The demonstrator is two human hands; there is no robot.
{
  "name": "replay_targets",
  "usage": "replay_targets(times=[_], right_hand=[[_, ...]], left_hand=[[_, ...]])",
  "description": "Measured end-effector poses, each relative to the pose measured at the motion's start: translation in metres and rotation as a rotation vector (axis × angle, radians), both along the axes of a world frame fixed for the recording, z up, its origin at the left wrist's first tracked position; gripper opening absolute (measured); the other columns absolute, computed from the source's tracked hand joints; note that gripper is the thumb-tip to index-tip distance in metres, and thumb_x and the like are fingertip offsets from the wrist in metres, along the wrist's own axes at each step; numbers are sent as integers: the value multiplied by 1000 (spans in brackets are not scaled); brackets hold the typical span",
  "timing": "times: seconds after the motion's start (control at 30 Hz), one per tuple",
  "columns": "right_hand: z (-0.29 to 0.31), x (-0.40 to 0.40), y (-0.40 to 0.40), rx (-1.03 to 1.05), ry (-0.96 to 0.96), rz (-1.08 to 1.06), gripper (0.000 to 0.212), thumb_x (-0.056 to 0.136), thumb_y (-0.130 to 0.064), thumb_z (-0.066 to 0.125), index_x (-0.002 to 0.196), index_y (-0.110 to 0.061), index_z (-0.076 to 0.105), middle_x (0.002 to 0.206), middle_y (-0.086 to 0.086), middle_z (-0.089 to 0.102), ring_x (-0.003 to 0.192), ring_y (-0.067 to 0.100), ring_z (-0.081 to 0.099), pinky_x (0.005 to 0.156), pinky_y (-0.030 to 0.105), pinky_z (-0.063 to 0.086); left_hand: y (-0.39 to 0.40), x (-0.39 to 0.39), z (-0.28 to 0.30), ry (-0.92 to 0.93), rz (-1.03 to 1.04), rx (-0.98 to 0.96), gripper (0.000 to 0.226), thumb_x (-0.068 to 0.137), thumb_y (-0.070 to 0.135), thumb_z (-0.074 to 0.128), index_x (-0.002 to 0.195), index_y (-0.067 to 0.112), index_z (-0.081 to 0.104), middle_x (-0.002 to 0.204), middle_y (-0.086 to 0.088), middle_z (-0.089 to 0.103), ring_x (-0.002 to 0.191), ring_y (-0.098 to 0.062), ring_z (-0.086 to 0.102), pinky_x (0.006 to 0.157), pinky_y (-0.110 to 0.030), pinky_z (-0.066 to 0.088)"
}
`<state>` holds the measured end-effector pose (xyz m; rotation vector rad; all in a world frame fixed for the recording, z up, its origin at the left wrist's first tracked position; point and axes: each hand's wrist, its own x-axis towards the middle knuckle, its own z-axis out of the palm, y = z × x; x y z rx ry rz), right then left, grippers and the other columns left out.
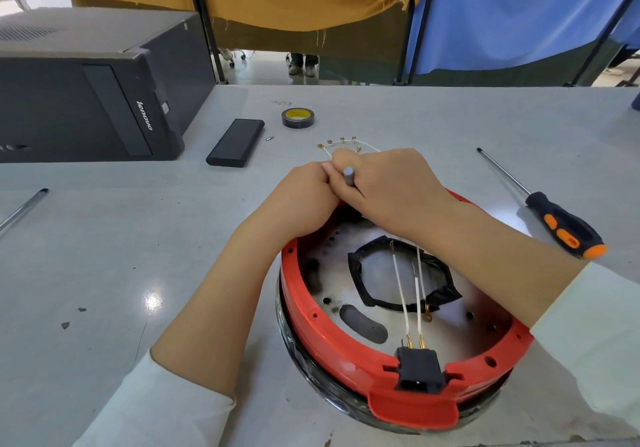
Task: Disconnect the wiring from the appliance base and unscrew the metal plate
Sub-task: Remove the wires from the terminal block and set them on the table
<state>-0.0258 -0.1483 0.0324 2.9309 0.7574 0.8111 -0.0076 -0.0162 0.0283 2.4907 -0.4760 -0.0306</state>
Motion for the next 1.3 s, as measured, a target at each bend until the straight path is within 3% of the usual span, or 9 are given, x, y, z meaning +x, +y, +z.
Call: replay_targets(times=[0.13,0.27,0.4,0.57,0.77,0.87,1.07,1.2,1.3], right_hand=[[2,3,3,102,95,-55,29,101,-41,31,80,-21,32,55,-7,31,51,17,31,48,31,18],[4,15,-3,359,318,-101,40,100,-42,31,66,-21,35,62,-4,44,65,20,42,55,33,26],[-1,13,-4,265,247,-107,44,100,-42,33,60,-25,26,58,-8,37,59,13,34,55,33,23],[-1,8,-12,452,185,13,43,100,-39,37,61,-25,24,49,-5,35,49,10,36,49,29,26],[-1,3,-3,119,31,11,28,100,-37,38,80,-19,44,56,-5,35,55,22,31,53,31,23],[1,3,2,49,20,-13,25,101,-40,33,83,-23,35,63,0,40,60,24,34,54,31,22],[3,18,-5,393,303,-86,40,100,-42,30,67,-19,34,61,-3,44,61,18,43,54,33,26],[-3,18,-5,344,263,-100,44,100,-42,33,62,-21,31,60,-5,44,56,9,39,52,30,24],[-3,14,-10,530,219,-18,46,99,-38,38,58,-21,29,52,-5,38,50,10,38,49,27,26]], left_hand=[[-1,0,-1,25,34,-65,23,92,12,43,70,15,49,71,-2,53,66,-19,47,52,-22,33],[-1,-2,-2,-4,-9,-149,24,96,26,42,79,27,58,68,9,56,60,-4,47,49,-14,33],[-1,1,-4,11,2,-133,23,96,26,41,83,22,59,75,4,60,63,-6,49,53,-22,34],[0,-2,-2,18,-32,-195,30,97,34,43,72,34,59,54,13,53,49,7,45,47,-8,33],[-1,-2,0,31,27,-83,26,92,13,43,67,20,49,66,1,52,58,-11,43,50,-23,31],[-1,-1,0,39,25,-23,21,90,9,42,71,15,48,69,-2,49,60,-14,42,51,-26,30],[-1,-3,-1,14,-5,-143,27,97,31,41,76,35,57,66,10,57,59,-4,47,51,-15,33],[-1,0,-3,21,-1,-142,24,97,30,42,86,26,63,71,8,59,62,-4,48,56,-20,36],[-1,-1,-4,40,-10,-181,23,97,36,43,92,34,65,71,14,60,62,3,50,53,-12,34]])
